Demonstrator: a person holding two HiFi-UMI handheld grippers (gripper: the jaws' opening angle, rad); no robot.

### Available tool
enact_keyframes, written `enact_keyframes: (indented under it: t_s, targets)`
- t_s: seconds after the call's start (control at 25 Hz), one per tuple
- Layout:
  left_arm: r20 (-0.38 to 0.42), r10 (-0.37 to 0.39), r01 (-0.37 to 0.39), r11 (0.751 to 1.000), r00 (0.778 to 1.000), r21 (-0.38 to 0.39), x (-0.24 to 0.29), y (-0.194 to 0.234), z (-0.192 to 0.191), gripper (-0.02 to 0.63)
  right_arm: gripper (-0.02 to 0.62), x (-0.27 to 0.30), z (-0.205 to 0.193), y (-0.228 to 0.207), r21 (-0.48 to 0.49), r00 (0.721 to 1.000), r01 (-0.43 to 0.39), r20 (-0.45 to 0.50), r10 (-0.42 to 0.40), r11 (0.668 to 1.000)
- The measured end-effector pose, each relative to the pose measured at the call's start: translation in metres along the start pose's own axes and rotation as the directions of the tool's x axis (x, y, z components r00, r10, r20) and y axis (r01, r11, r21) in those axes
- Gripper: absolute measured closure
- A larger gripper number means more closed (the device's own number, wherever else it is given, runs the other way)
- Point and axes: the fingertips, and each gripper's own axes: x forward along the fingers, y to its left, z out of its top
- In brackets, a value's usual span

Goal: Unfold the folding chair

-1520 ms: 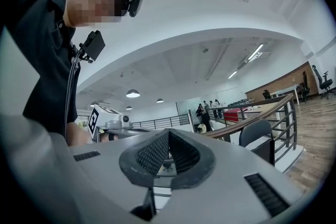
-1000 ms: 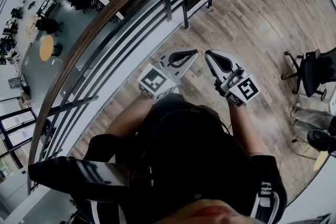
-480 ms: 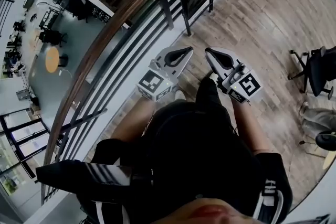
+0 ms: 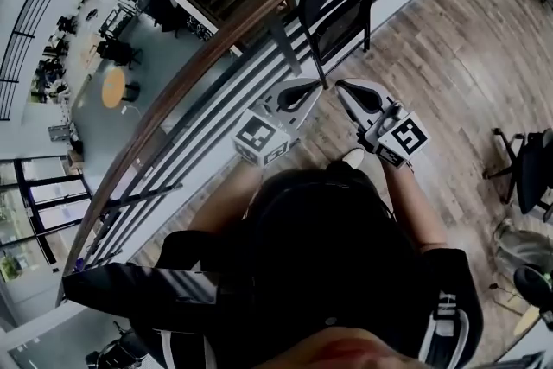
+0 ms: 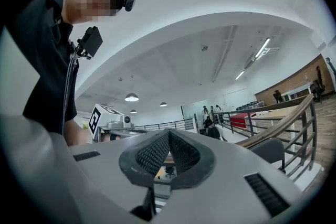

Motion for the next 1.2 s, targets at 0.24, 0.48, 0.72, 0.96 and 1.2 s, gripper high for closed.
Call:
enact_keyframes:
  t_s: [0.24, 0.48, 0.72, 0.96, 1.2]
  targets:
    - [-0.011, 0.069, -0.069, 0.998, 0.998, 0.000, 0.065, 0.014, 0.003, 0.603, 0.588, -0.013, 0.006, -0.064, 0.046, 0.999, -0.017, -0.027, 0.018, 0.999]
    - [-0.048, 0.087, -0.088, 0.996, 0.995, -0.016, 0.095, 0.047, -0.003, 0.603, 0.588, 0.002, 0.013, -0.097, 0.064, 0.999, -0.046, 0.006, 0.046, 0.997]
    - [-0.055, 0.080, -0.082, 0.996, 0.995, -0.029, 0.121, 0.112, -0.011, 0.601, 0.588, 0.043, 0.000, -0.143, 0.061, 1.000, 0.000, -0.011, 0.001, 0.998]
    - [-0.104, 0.134, -0.139, 0.989, 0.986, -0.042, 0.148, 0.202, -0.030, 0.601, 0.588, 0.103, -0.019, -0.200, 0.046, 0.992, 0.081, -0.096, -0.076, 0.996]
    - [-0.288, 0.217, -0.240, 0.969, 0.933, -0.048, 0.171, 0.286, -0.092, 0.575, 0.588, 0.143, -0.036, -0.240, 0.074, 0.983, 0.141, -0.130, -0.131, 0.987]
